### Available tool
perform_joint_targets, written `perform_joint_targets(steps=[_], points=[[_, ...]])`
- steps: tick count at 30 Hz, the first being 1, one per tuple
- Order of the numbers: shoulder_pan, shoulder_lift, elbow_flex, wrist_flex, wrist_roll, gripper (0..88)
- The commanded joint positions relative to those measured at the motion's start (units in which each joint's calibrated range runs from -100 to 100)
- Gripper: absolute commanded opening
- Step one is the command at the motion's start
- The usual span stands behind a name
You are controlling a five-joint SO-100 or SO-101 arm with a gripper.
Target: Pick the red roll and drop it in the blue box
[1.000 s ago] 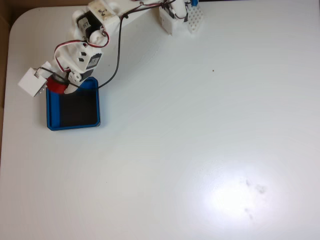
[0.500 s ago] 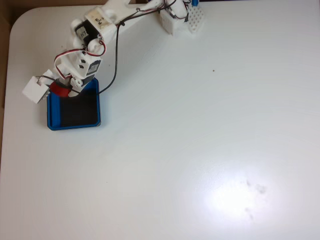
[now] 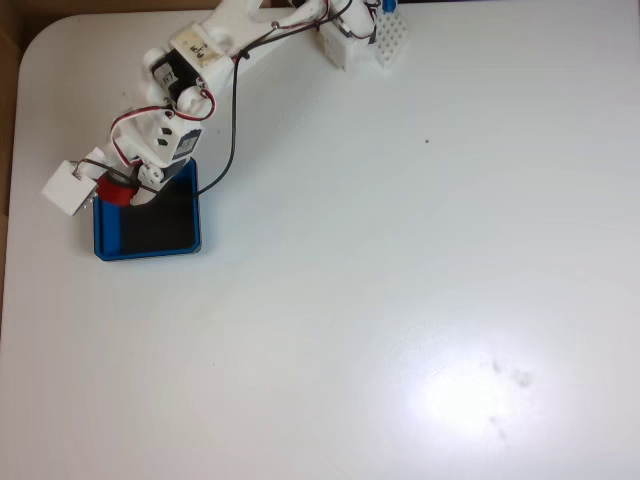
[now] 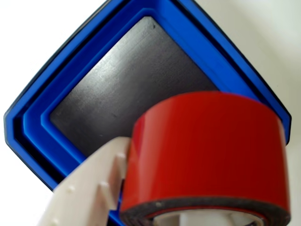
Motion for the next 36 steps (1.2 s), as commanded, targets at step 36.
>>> perform_joint_targets(steps=[36], points=[[-1.91, 0.14, -2.99, 4.31, 0.16, 0.7]])
